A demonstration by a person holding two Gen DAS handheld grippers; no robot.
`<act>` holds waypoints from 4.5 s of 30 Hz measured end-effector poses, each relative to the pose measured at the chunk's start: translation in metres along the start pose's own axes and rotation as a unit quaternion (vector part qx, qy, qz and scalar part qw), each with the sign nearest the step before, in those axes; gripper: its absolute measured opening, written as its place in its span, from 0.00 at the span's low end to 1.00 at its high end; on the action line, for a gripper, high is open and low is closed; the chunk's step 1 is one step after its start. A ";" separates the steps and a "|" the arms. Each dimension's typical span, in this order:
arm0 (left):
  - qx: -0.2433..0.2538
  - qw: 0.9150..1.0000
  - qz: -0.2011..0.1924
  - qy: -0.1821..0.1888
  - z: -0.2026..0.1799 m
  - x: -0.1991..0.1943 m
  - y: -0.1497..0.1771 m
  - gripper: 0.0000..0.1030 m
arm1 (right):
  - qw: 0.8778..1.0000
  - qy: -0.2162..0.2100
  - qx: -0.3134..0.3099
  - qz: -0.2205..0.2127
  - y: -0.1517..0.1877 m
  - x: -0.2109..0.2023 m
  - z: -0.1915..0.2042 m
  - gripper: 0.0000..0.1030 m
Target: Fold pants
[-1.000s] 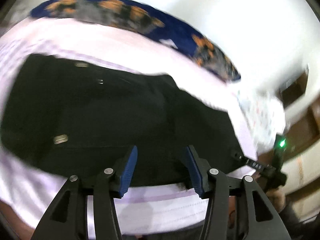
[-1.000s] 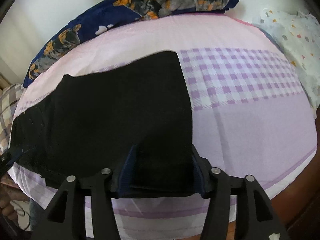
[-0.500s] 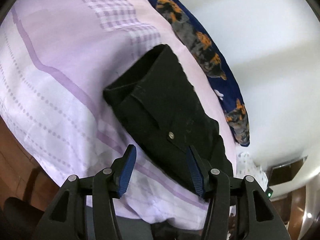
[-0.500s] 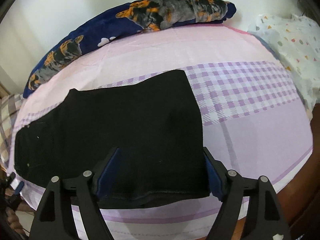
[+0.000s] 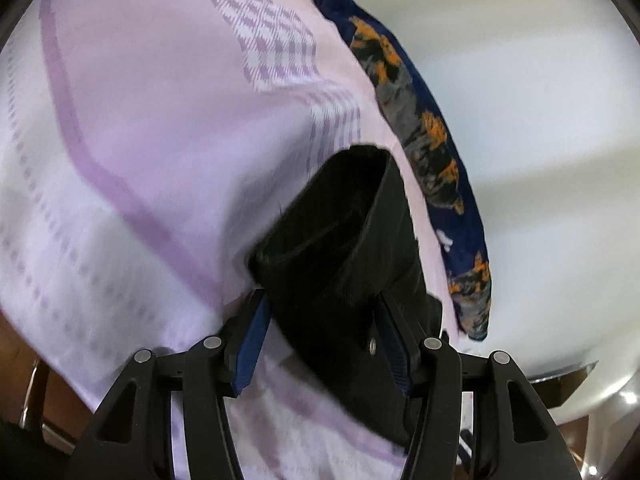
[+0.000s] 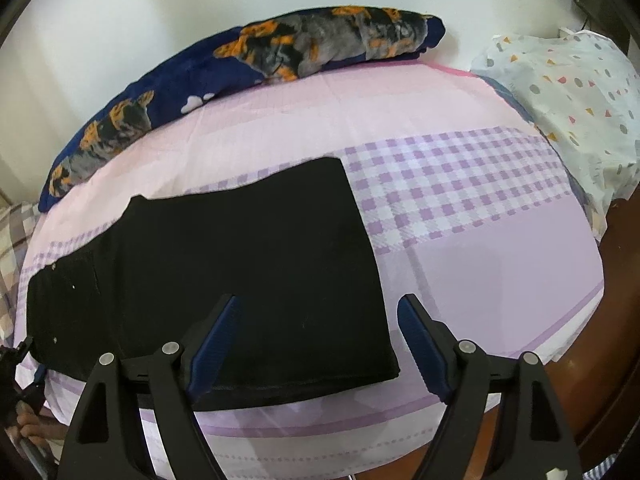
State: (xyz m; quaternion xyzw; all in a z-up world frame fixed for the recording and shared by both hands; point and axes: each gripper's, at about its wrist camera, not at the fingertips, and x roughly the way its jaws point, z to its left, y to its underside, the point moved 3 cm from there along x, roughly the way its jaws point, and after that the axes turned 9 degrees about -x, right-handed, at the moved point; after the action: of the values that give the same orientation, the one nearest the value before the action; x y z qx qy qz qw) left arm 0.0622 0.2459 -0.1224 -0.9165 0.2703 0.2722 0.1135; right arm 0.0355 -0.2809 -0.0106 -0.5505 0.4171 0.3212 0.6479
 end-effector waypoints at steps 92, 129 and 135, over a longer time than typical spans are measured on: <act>0.433 0.873 0.207 -0.085 -0.172 0.133 0.203 0.49 | 0.917 -0.387 0.031 0.087 -0.022 0.084 0.037 0.14; 0.496 0.823 0.270 -0.064 -0.186 0.152 0.266 0.49 | 0.961 -0.260 0.094 0.019 -0.033 0.049 -0.073 0.34; 0.489 0.828 0.269 -0.060 -0.185 0.152 0.267 0.50 | 0.952 -0.274 0.134 0.035 -0.008 0.022 -0.092 0.34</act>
State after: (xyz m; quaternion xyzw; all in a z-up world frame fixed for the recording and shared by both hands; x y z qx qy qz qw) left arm 0.1022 -0.1066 -0.0715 -0.6143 0.5966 0.1786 0.4846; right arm 0.0350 -0.3740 -0.0311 -0.3350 0.2817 0.4232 0.7933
